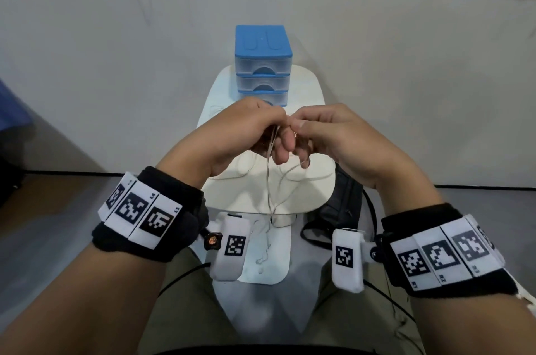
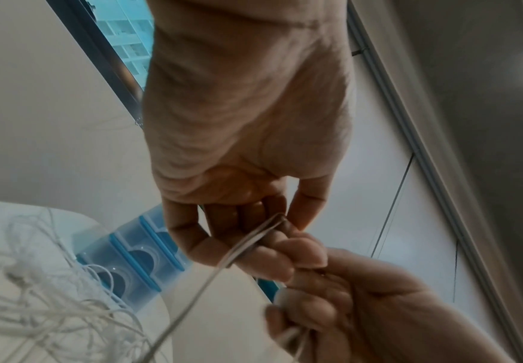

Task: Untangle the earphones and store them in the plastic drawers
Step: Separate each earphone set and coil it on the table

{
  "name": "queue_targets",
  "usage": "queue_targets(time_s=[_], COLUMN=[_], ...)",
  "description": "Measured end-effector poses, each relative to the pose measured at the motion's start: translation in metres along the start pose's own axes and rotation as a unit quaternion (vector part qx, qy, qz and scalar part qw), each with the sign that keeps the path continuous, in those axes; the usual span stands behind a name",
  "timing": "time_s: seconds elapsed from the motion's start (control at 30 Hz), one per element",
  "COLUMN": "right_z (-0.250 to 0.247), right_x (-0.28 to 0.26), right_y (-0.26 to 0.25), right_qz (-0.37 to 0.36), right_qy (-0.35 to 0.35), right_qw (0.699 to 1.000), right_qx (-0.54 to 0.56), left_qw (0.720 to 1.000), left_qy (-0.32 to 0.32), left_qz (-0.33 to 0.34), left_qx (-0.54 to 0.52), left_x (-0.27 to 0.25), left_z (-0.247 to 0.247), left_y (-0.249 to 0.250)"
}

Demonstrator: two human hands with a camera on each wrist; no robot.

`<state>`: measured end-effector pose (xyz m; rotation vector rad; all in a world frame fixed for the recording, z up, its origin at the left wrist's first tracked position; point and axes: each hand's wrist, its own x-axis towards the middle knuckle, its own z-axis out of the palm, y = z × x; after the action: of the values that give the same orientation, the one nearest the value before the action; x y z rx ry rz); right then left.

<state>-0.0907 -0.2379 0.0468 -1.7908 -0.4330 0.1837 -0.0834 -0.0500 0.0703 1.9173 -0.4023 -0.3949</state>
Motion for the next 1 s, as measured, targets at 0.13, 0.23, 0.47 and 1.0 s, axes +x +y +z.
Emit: queue_targets(time_s=[0.13, 0.23, 0.47, 1.0], right_z=[0.007, 0.009, -0.012, -0.074], right_x=[0.006, 0.003, -0.004, -0.010], right_y=[-0.003, -0.008, -0.011, 0.104], right_qz=[0.004, 0.015, -0.029, 0.130], right_qy=[0.032, 0.016, 0.132, 0.390], right_qw=[0.999, 1.000, 0.988, 0.906], right_qx=[-0.032, -0.021, -0.073, -0.098], left_qw=[1.000, 0.999, 0.998, 0.987], left_qy=[0.029, 0.021, -0.008, -0.078], left_qz=[0.008, 0.030, 0.044, 0.047], left_qx=[-0.001, -0.004, -0.037, -0.136], left_x=[-0.002, -0.006, -0.008, -0.013], left_z=[-0.010, -0.017, -0.027, -0.021], left_y=[-0.013, -0.024, -0.038, -0.046])
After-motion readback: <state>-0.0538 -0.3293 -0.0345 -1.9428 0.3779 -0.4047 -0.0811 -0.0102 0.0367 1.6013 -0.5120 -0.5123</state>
